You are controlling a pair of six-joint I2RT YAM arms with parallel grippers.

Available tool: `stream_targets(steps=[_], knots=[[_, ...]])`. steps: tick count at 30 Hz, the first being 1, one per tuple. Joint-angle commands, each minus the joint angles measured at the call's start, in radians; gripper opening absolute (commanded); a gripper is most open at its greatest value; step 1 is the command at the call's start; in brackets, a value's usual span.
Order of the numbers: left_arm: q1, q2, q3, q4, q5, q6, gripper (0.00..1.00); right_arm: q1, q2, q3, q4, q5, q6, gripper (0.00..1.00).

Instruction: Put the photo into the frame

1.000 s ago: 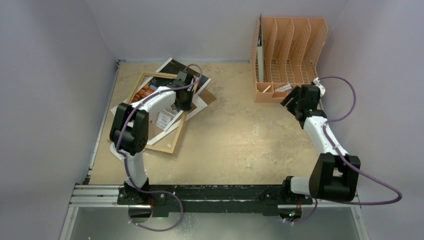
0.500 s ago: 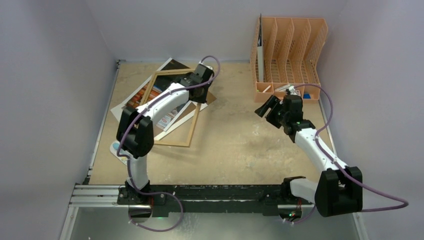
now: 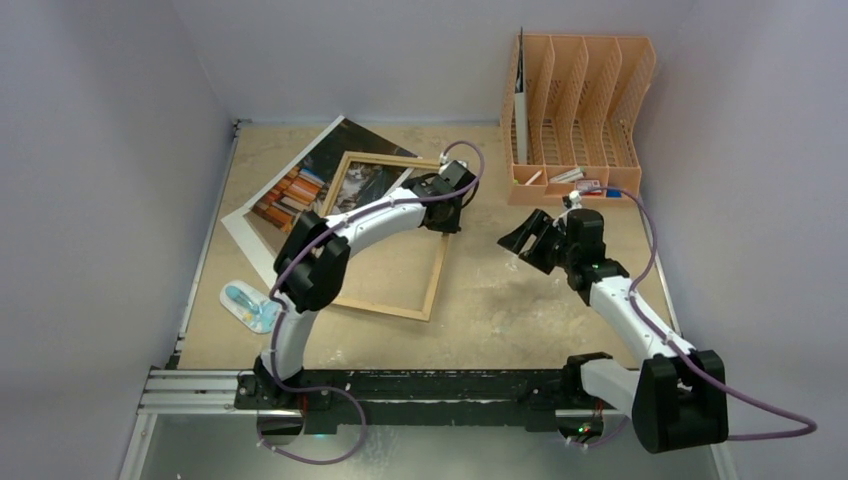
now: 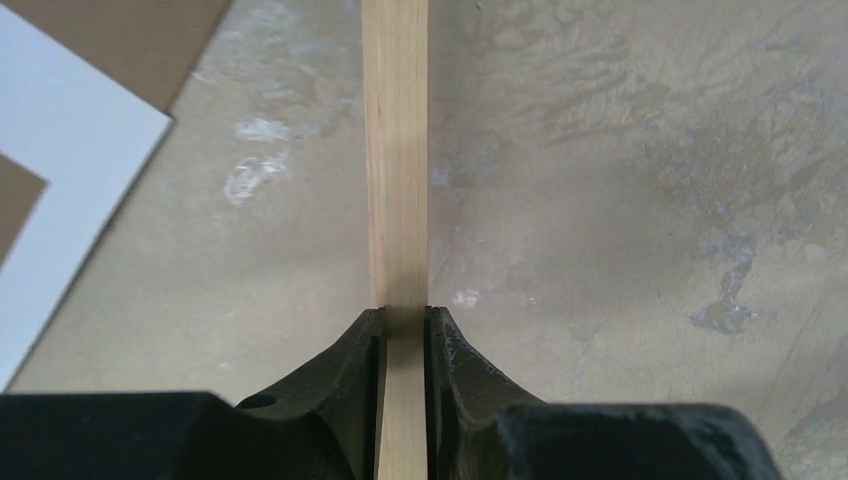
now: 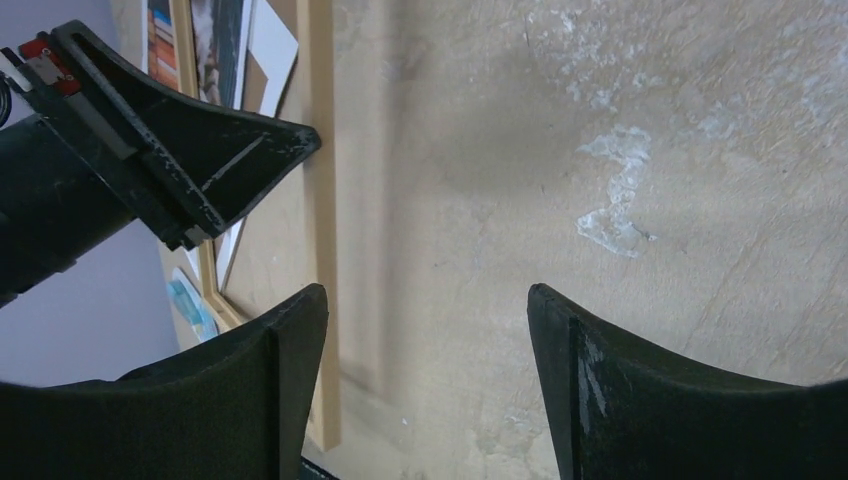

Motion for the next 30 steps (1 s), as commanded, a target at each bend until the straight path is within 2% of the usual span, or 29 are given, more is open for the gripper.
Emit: stream_targets(steps=[1,5,8,13,18,23,25,30], knots=[[-0.006,0.027,0.008,0.093,0.111,-0.084,0.00,0.002,0.050,-0.013,-0.037,-0.051,-0.012,0.75],[-0.014,0.052,-0.054,0.165,0.203,-0.080,0.00,0.005,0.070,-0.036,-0.027,-0.052,-0.013,0.73],[-0.021,0.080,-0.071,0.169,0.239,-0.074,0.05,0.007,0.083,-0.040,-0.018,-0.045,-0.014,0.72],[-0.021,0.062,-0.075,0.182,0.282,-0.042,0.22,0.021,0.128,-0.033,-0.010,-0.023,-0.022,0.72],[0.001,-0.037,-0.053,0.133,0.190,0.020,0.43,0.113,0.193,0.012,0.030,0.030,0.004,0.73],[0.102,-0.198,-0.166,0.110,0.040,0.056,0.61,0.276,0.310,0.141,0.008,0.221,0.051,0.73],[0.171,-0.264,-0.249,0.116,0.035,0.071,0.68,0.339,0.391,0.229,-0.043,0.310,0.053,0.73],[0.306,-0.386,-0.336,0.092,-0.007,0.116,0.74,0.450,0.582,0.414,-0.136,0.440,0.010,0.72]])
